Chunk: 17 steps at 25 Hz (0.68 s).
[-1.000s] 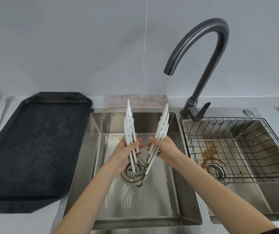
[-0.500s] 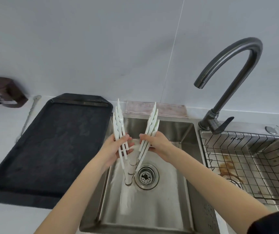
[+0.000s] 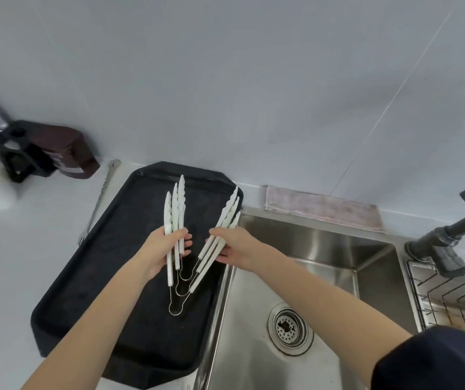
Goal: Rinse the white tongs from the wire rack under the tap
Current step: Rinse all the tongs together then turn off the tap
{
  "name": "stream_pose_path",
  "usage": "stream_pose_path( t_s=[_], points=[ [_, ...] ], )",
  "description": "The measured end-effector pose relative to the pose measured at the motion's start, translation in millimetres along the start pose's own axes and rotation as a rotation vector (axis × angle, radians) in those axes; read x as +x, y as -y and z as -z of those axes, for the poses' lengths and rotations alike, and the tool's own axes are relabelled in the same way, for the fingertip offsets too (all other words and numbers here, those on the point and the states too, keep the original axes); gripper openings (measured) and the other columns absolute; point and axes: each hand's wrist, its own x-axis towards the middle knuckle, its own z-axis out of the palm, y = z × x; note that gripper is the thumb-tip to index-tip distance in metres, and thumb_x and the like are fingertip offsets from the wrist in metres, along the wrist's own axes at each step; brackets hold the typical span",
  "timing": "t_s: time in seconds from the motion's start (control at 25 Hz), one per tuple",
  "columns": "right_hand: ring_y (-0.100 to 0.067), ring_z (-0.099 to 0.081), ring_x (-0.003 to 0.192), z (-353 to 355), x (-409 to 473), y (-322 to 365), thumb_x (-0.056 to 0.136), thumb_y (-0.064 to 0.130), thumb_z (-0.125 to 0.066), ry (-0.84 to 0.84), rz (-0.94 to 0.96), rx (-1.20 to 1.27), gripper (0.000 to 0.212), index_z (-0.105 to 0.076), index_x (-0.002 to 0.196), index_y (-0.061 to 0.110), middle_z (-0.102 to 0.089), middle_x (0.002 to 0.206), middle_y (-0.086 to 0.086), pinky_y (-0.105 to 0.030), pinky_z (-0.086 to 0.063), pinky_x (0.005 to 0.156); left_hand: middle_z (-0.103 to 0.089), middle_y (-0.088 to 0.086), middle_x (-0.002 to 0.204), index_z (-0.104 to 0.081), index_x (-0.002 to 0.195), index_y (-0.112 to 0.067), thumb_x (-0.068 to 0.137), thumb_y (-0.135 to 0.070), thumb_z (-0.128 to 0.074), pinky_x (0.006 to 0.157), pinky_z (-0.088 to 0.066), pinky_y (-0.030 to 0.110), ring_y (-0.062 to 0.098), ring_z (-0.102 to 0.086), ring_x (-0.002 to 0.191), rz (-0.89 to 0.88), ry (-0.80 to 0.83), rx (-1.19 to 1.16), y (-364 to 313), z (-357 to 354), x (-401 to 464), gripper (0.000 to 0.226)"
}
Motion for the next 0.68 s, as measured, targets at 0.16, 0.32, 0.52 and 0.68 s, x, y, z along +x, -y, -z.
stream_pose_path(
  t_s=[0.16,0.32,0.52,0.68],
  points=[
    [-0.021,-0.055,0.096,-12,25,2,0.091,0.010,-0.051,-0.024,-0.066,-0.060,0.011,-0.051,0.082,0.016,-0.057,0.082,-0.003,-0.034,-0.045,0.095,-0.057,0.001,0.083,-0.056,0.101,-0.010,0.090,-0.016,-0.054,0.064,-0.043,0.021,0.018,-0.055,0.082,-0.035,-0.113,0.295,8,13,26,0.013],
    [-0.022,-0.055,0.095,-14,36,0,0.092,0.006,-0.045,-0.062,-0.044,-0.081,0.012,-0.054,0.099,0.008,-0.056,0.086,-0.005,-0.034,-0.047,0.095,-0.058,0.004,0.093,-0.055,0.101,-0.008,0.088,-0.020,-0.053,0.077,-0.038,0.029,0.022,-0.053,0.092,-0.093,-0.177,0.596,15,13,40,0.017],
    [-0.021,-0.054,0.098,-23,36,4,0.091,0.013,-0.043,-0.096,-0.005,-0.204,0.039,-0.043,0.128,0.001,-0.052,0.107,-0.009,-0.032,-0.049,0.093,-0.061,0.014,0.102,-0.056,0.102,-0.002,0.082,-0.036,-0.058,0.081,-0.048,0.041,0.033,-0.057,0.102,-0.139,-0.255,0.821,27,21,53,0.039],
    [-0.019,-0.051,0.097,-25,27,13,0.090,0.020,-0.042,-0.140,-0.002,-0.387,0.043,-0.043,0.129,0.000,-0.050,0.107,-0.009,-0.034,-0.045,0.101,-0.059,0.014,0.116,-0.048,0.120,-0.003,0.080,-0.038,-0.064,0.089,-0.048,0.045,0.033,-0.053,0.112,-0.155,-0.281,0.803,28,22,52,0.056]
  ],
)
